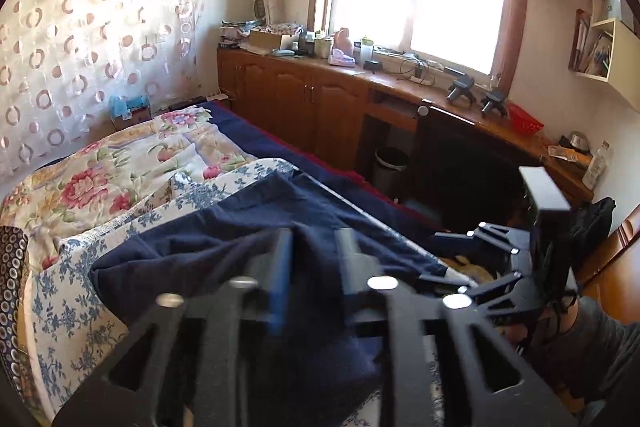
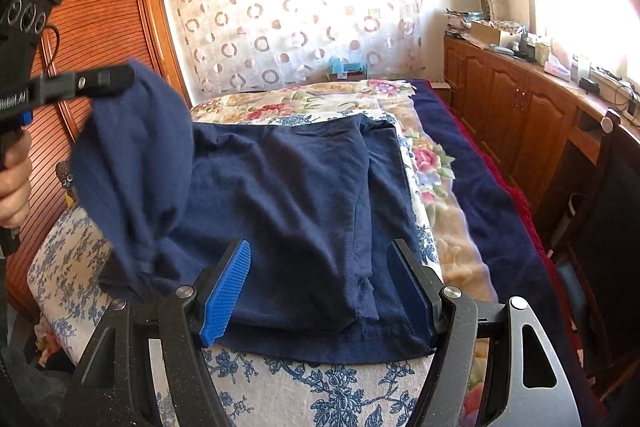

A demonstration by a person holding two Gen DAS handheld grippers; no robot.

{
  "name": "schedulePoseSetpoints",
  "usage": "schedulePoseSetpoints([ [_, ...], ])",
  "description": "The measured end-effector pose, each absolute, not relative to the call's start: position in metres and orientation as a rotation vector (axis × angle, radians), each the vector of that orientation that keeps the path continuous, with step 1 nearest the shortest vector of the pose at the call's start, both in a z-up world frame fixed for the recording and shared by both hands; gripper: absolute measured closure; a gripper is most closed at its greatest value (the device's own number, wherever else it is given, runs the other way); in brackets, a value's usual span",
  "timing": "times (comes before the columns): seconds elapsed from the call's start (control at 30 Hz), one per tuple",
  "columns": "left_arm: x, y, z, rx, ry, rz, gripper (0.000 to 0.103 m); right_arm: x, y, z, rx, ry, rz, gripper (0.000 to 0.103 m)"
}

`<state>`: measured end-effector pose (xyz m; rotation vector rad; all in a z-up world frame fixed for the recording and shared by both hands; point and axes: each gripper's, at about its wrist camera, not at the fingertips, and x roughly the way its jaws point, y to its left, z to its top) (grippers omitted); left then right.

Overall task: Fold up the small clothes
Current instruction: 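Lift the gripped side with the left tool, fold it toward the center, release, then close the right tool on the shirt's opposite side edge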

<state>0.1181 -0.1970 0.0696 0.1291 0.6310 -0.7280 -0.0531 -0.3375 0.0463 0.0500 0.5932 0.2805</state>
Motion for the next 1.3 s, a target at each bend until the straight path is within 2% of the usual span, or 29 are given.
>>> schedulePoseSetpoints([
  [0.07, 0.116, -0.192, 0.067, 0.127, 0.629, -0.715, 0.052, -0.052, -0.339, 0.048, 0.053, 0.593, 0.278, 0.03],
  [0.17, 0.113, -0.176, 0.061, 0.103, 0.636, -0.693, 0.031, -0.05, -0.338, 0.051, 0.056, 0.593, 0.279, 0.03],
  [0.2, 0.113, -0.173, 0.059, 0.099, 0.635, -0.687, 0.029, -0.048, -0.338, 0.052, 0.054, 0.592, 0.28, 0.03],
  [0.6, 0.1, -0.108, 0.03, 0.06, 0.652, -0.54, 0.029, -0.03, -0.32, 0.054, -0.01, 0.597, 0.319, 0.03],
  [0.83, 0.107, -0.083, 0.013, 0.015, 0.682, -0.492, 0.029, 0.002, -0.301, 0.046, -0.108, 0.66, 0.358, 0.031],
  [0.9, 0.107, -0.08, 0.009, 0.009, 0.685, -0.484, 0.029, 0.012, -0.297, 0.043, -0.135, 0.681, 0.36, 0.04],
  [1.03, 0.104, -0.075, 0.003, 0.005, 0.688, -0.476, 0.029, 0.033, -0.287, 0.038, -0.19, 0.717, 0.363, 0.045],
  [1.13, 0.101, -0.071, -0.001, -0.004, 0.692, -0.468, 0.029, 0.045, -0.282, 0.031, -0.223, 0.749, 0.354, 0.056],
  [1.23, 0.101, -0.068, -0.005, -0.006, 0.695, -0.46, 0.029, 0.051, -0.276, 0.029, -0.248, 0.755, 0.361, 0.08],
  [1.27, 0.1, -0.067, -0.006, -0.007, 0.696, -0.454, 0.029, 0.051, -0.274, 0.031, -0.25, 0.751, 0.371, 0.094],
  [1.3, 0.1, -0.066, -0.007, -0.007, 0.696, -0.449, 0.029, 0.049, -0.274, 0.034, -0.249, 0.733, 0.376, 0.094],
])
